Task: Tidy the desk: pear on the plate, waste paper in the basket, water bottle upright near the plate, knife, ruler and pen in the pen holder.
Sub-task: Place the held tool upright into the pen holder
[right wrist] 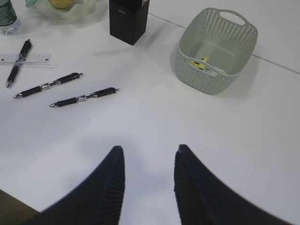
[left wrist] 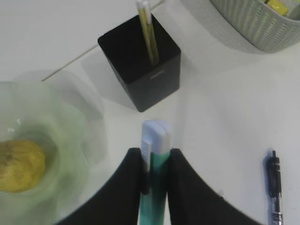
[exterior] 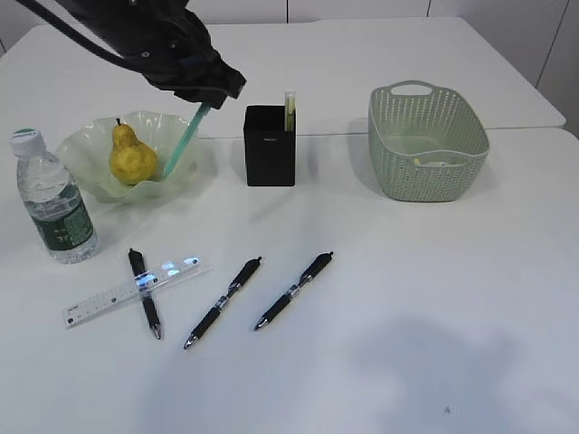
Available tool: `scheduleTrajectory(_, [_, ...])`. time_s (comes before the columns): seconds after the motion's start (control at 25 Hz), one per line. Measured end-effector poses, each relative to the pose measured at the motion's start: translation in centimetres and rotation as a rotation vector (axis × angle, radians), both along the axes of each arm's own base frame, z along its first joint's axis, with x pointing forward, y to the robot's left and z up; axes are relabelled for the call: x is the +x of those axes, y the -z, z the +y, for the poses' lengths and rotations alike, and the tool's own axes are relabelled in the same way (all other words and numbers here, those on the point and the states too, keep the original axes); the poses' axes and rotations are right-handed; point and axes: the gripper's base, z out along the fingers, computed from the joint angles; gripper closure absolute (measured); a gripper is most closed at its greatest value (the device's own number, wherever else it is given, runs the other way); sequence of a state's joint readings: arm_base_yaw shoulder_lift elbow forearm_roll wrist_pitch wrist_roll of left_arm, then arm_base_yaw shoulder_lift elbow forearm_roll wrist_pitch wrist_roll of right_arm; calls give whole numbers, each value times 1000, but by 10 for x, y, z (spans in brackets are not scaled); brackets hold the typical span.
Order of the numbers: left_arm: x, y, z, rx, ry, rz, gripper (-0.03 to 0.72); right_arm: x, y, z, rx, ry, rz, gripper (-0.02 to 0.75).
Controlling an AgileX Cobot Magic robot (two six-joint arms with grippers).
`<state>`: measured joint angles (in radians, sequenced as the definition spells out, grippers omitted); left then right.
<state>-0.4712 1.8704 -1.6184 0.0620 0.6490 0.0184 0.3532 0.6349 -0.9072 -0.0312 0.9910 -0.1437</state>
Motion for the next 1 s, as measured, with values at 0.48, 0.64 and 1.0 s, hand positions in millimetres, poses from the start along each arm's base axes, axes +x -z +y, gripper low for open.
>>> scheduleTrajectory(0.48, [14,-14,1,-119,-16,-168,593,0,0,0,6,-2,0,440])
scheduleTrajectory(0.64, [17,-20,-1,-159,-14,-234,593,0,0,0,6,-2,0,440])
scheduleTrajectory(1.0, [23,-35,-5,-244,-5,-402,593,0,0,0,6,-2,0,439])
